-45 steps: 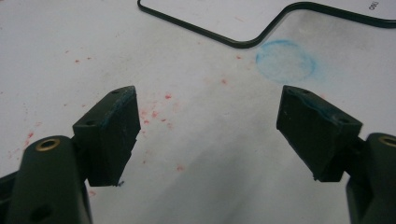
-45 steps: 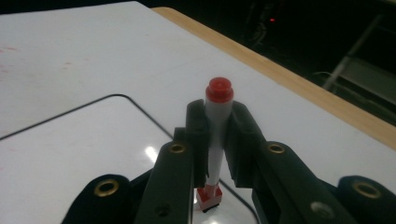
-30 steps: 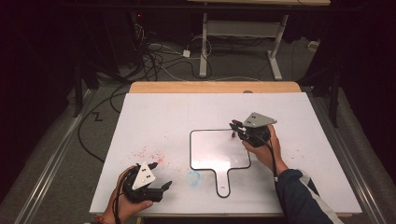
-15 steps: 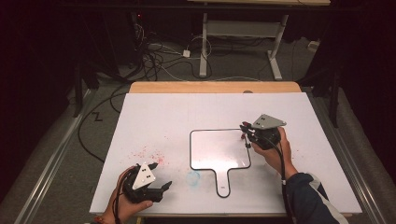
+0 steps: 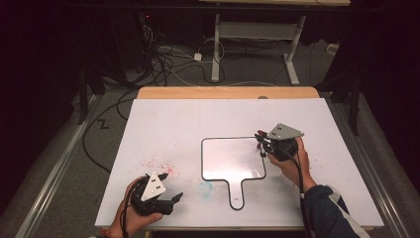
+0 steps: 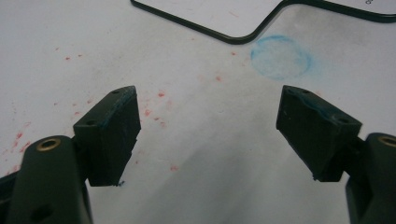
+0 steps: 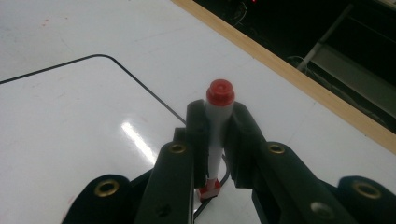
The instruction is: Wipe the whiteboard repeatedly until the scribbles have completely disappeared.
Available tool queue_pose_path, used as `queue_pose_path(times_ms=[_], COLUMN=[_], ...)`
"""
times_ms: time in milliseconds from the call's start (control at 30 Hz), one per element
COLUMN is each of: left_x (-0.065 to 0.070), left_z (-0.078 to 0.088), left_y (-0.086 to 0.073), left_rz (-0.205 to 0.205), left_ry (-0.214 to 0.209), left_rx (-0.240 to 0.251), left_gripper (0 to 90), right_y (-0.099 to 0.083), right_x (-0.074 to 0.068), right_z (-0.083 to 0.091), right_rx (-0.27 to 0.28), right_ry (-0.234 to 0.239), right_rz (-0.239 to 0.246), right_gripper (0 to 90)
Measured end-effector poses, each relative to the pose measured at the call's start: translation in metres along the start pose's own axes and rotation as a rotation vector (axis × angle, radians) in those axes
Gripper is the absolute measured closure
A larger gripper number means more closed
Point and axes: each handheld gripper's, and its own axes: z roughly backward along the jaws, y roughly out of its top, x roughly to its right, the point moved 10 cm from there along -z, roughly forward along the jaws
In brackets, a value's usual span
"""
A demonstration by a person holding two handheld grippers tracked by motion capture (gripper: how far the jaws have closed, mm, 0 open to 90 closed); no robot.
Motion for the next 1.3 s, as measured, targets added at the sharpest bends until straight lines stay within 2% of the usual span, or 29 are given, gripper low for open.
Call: queue_pose_path(times_ms=[167,267,333,433,567,700,733,800,1000,1133,1233,1300], left_x=[-0.001,0.000,0.000,0.000,0.000,0.000,0.000,0.000,0.000,-0.001,0.000,0.001], left_z=[0.000,0.000,0.000,0.000,0.000,0.000,0.000,0.000,-0.001,0.000,-0.001,-0.002], left_y=[0.000,0.000,0.000,0.000,0.000,0.001,0.001,0.001,-0.001,0.000,0.001,0.001], left_rz=[0.003,0.000,0.000,0.000,-0.003,-0.001,-0.003,-0.003,-0.009,0.002,-0.002,-0.006], left_ry=[0.000,0.000,0.000,-0.002,0.001,0.003,0.004,-0.001,0.000,-0.002,-0.005,-0.006], left_rx=[-0.002,-0.003,-0.002,-0.003,-0.003,-0.003,-0.002,-0.003,-0.013,-0.007,-0.007,-0.010], left_gripper=[21.1,21.1,21.1,21.1,21.1,21.1,21.3,21.4,21.3,21.3,21.3,21.3], right_y=[0.000,0.001,0.003,0.005,0.005,0.004,0.003,0.002,-0.002,-0.007,-0.011,-0.014], right_x=[0.002,-0.001,-0.008,-0.018,-0.024,-0.017,-0.016,-0.017,-0.031,-0.036,-0.033,-0.027], right_z=[-0.002,-0.002,-0.001,0.001,0.003,0.000,0.001,0.004,0.023,0.035,0.041,0.041], right_rx=[0.029,0.043,0.050,0.056,0.034,0.037,0.037,0.026,0.012,-0.006,-0.022,-0.018], right_ry=[0.005,0.040,0.080,0.109,0.091,0.051,0.056,0.063,0.129,0.144,0.110,0.087], right_rz=[-0.010,-0.034,-0.042,-0.026,0.023,0.018,0.005,0.020,0.025,0.032,0.065,0.058], right_gripper=[81.2,81.1,81.0,80.9,81.1,81.1,81.1,81.1,81.1,81.2,81.2,81.2])
